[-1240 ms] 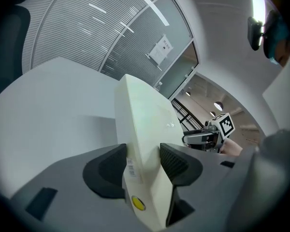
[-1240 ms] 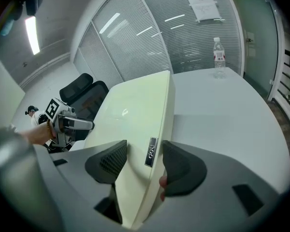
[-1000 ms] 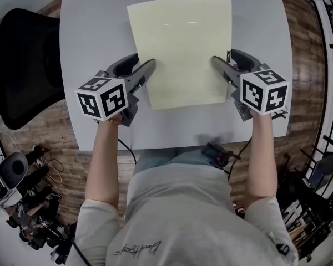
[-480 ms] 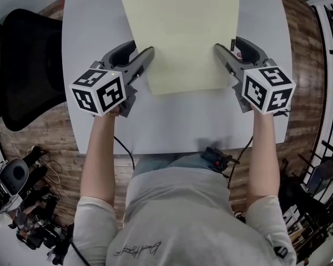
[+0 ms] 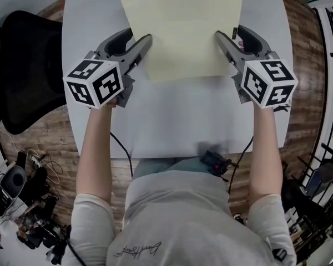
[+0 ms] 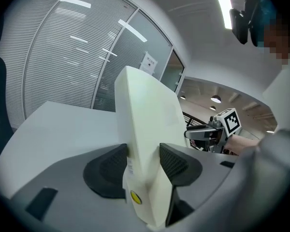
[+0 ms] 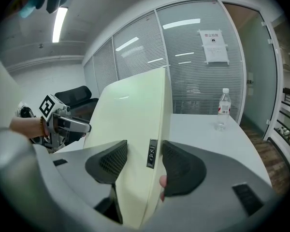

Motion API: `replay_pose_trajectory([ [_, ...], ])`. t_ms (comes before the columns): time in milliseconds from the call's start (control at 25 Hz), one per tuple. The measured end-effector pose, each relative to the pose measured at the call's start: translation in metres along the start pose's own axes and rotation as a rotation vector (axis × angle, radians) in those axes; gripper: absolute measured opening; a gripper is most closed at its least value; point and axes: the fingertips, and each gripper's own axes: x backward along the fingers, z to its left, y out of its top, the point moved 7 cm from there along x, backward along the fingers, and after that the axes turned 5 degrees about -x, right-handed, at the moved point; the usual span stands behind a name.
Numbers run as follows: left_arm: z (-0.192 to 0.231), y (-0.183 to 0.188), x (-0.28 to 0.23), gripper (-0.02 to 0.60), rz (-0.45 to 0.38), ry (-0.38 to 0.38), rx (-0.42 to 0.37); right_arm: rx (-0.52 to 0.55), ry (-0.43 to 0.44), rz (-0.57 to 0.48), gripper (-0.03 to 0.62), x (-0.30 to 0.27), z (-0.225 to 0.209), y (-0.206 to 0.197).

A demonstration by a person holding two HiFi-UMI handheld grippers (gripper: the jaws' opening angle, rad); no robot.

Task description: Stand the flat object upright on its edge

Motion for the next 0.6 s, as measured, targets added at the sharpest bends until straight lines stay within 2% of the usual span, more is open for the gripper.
replay_pose_trajectory([
  [320,0.014,0.008,-0.005,0.224,-0.034,0.028,-0.052,0.029,-0.018,-0.076,0.245,-0.014,0.002,0.005],
  [600,0.012,0.007,-0.01,0.221,-0.033,0.081,-0.161,0.073,-0.047,-0.115,0.245,-0.023,-0.002,-0.004],
])
